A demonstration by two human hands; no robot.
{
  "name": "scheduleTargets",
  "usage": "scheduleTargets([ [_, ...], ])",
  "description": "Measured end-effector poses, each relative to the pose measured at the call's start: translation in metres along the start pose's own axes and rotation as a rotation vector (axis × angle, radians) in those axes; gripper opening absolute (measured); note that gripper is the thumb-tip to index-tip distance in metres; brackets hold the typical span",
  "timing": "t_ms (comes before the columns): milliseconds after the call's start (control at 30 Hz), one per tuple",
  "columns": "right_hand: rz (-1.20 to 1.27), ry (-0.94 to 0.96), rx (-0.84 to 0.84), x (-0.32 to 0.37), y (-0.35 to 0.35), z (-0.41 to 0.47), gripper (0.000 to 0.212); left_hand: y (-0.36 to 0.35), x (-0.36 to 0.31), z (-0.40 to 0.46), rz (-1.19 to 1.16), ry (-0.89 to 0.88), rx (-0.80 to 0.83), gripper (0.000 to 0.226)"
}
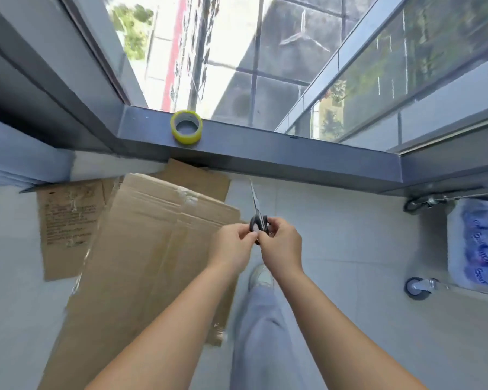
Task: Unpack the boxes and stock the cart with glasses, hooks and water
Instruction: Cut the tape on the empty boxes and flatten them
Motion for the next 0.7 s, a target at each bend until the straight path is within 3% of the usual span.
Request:
scheduleTargets([
  [100,-0.237,0.116,0.045,-0.039,0.039,0.102,0.017,-0.061,-0.048,0.081,0.231,0.037,-0.042,0.02],
  [200,-0.396,0.244,0.115,-0.068,0.054,0.201,0.018,-0.102,-0.085,0.163,0.281,0.077,-0.077,0.025],
  [300,-0.533,0.416,0.17,-0.081,0.039,0.281,0.017,-0.118,-0.1,0.232,0.255,0.13,-0.143,0.022],
  [467,-0.682,0.535,0.275,-0.112,-0.006,0.364,0.02,-0.133,-0.086,0.307,0.26,0.164,-0.134,0.012],
  [700,-0.802,0.492,0.237,-0.135,-0.029,0.394,0.016,-0.144,-0.056,0.339,0.31,0.252,-0.092,0.054],
])
Point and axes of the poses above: each hand's wrist, its own z-axis towards the middle knuckle, its own y-axis out of the back of the hand, x = y × z, the point moved 7 cm from there along z, towards the middle knuckle, and after that the axes turned 13 degrees about y, right-handed, at the moved point
